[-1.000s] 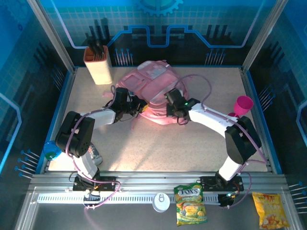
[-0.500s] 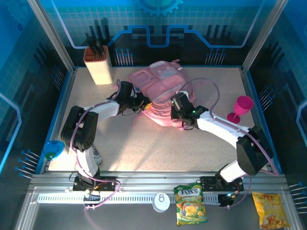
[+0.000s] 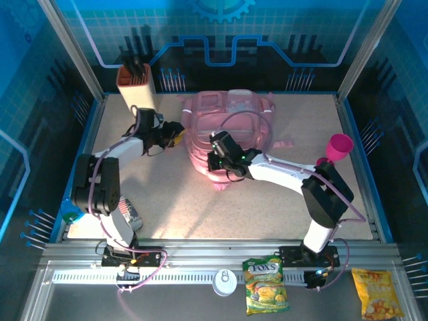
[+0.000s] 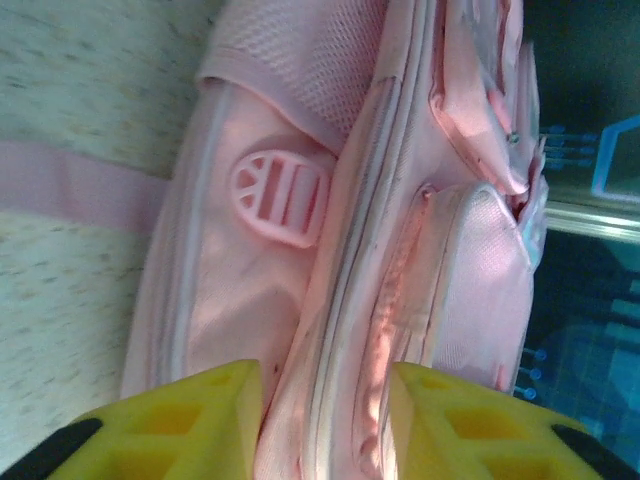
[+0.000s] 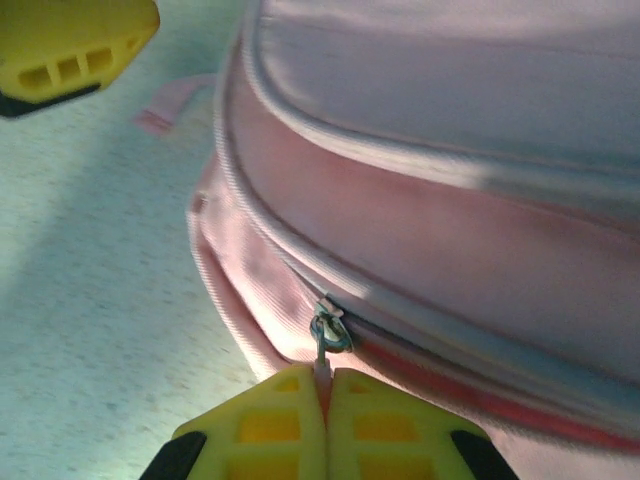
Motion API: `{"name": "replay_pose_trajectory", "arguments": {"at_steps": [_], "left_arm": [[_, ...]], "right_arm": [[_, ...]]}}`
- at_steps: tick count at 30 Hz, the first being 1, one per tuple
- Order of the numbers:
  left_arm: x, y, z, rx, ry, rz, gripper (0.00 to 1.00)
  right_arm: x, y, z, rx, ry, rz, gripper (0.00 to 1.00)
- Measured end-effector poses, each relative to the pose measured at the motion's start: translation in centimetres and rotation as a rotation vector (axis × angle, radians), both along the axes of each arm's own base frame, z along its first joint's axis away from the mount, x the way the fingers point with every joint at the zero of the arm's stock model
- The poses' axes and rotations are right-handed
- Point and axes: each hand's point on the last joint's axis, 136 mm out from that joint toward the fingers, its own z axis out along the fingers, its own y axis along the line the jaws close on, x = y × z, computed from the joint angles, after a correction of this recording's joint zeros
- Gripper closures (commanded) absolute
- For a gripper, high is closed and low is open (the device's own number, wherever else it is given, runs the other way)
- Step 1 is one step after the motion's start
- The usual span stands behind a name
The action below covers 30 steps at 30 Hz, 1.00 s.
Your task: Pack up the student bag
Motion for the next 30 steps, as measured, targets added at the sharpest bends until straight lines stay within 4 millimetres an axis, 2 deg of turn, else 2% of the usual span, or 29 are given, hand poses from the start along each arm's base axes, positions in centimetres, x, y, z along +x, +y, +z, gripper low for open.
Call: {"name": "replay_pose_trajectory", "arguments": {"at_steps": [2, 4, 7, 13, 18, 22, 28, 30], "left_arm": [[-1.0, 1.0, 0.6, -0.003, -0.002, 0.023, 0.55], [-2.0, 1.0, 1.0, -0.01, 0.0, 0.03, 0.55], [-3.6, 0.5, 1.5, -0.051, 0.013, 0.043, 0.54], [-5.6, -2.2, 0.1, -0.157, 0.104, 0.067, 0.56], [-5.2, -4.5, -0.3, -0.212, 0.126, 0.06, 0.61], [-4.9, -4.8, -1.4, -0.209, 0.155, 0.071, 0.62], [-4.3, -5.2, -1.9, -0.202, 0.163, 0.069, 0.63], [-4.0, -5.2, -1.9, -0.202, 0.166, 0.069, 0.66]], "right_arm": [[0.4, 1.3, 0.2, 0.031, 0.008, 0.021, 1.0], [0.8, 2.4, 0.4, 0.056, 0.015, 0.038, 1.0], [1.1, 3.6, 0.6, 0.082, 0.023, 0.061, 1.0], [1.1, 3.9, 0.6, 0.093, 0.032, 0.068, 1.0], [1.1, 3.9, 0.6, 0.093, 0.032, 0.068, 1.0], [1.0, 3.9, 0.6, 0.093, 0.033, 0.068, 1.0], [1.0, 3.8, 0.5, 0.092, 0.033, 0.067, 1.0], [1.0, 3.8, 0.5, 0.091, 0.033, 0.066, 1.0]]}}
